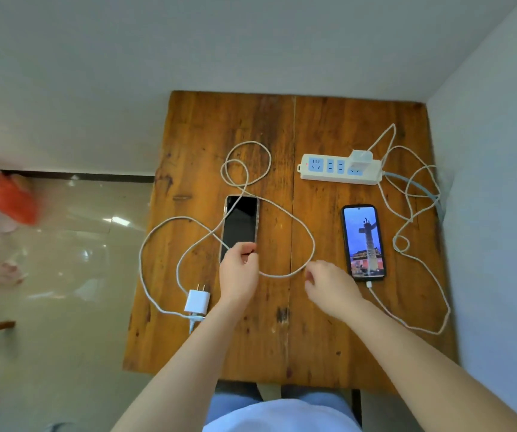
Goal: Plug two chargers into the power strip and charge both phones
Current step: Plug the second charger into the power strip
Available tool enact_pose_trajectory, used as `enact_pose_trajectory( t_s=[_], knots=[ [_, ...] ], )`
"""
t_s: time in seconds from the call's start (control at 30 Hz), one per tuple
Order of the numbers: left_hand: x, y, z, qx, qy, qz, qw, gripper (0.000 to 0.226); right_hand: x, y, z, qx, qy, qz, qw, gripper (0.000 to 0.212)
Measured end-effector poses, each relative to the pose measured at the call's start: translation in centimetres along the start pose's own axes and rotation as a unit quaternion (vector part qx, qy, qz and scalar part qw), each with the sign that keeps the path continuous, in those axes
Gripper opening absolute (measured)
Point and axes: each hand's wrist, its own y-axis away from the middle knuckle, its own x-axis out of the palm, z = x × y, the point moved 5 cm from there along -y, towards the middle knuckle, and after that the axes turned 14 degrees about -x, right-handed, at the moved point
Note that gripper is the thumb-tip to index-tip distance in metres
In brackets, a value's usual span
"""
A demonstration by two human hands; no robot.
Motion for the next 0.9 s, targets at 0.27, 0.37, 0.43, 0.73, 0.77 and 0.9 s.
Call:
enact_pose_trajectory(
  t_s=[0.27, 0.37, 0.43, 0.73, 0.77, 0.9],
  knots=[
    [-12.3, -5.8, 8.1, -0.021, -0.090, -0.101, 0.991, 0.026, 8.7, -5.7, 12.9, -0.034, -0.082, 0.040, 0.995, 0.022],
    [-12.9, -7.0, 9.7, -0.047, -0.101, -0.024, 0.993, 0.028, 11.4, -6.8, 14.7, 0.069, -0.102, 0.066, 0.990, 0.043],
    [-12.4, -7.4, 10.3, -0.055, -0.100, 0.043, 0.993, 0.025, 12.7, -6.9, 15.2, 0.116, -0.108, 0.083, 0.984, 0.047],
    [-11.5, -7.8, 9.4, -0.124, -0.028, 0.071, 0.989, 0.021, 11.3, -5.2, 12.6, 0.164, -0.348, -0.038, 0.922, 0.034],
    [-11.5, -7.7, 8.8, -0.110, -0.054, 0.057, 0.991, 0.030, 9.8, -5.0, 11.8, 0.152, -0.385, -0.073, 0.907, 0.032],
    [-10.1, -6.3, 4.1, 0.011, -0.156, -0.002, 0.988, 0.055, 2.8, -3.8, 8.1, 0.133, -0.553, -0.220, 0.793, 0.051]
  ],
)
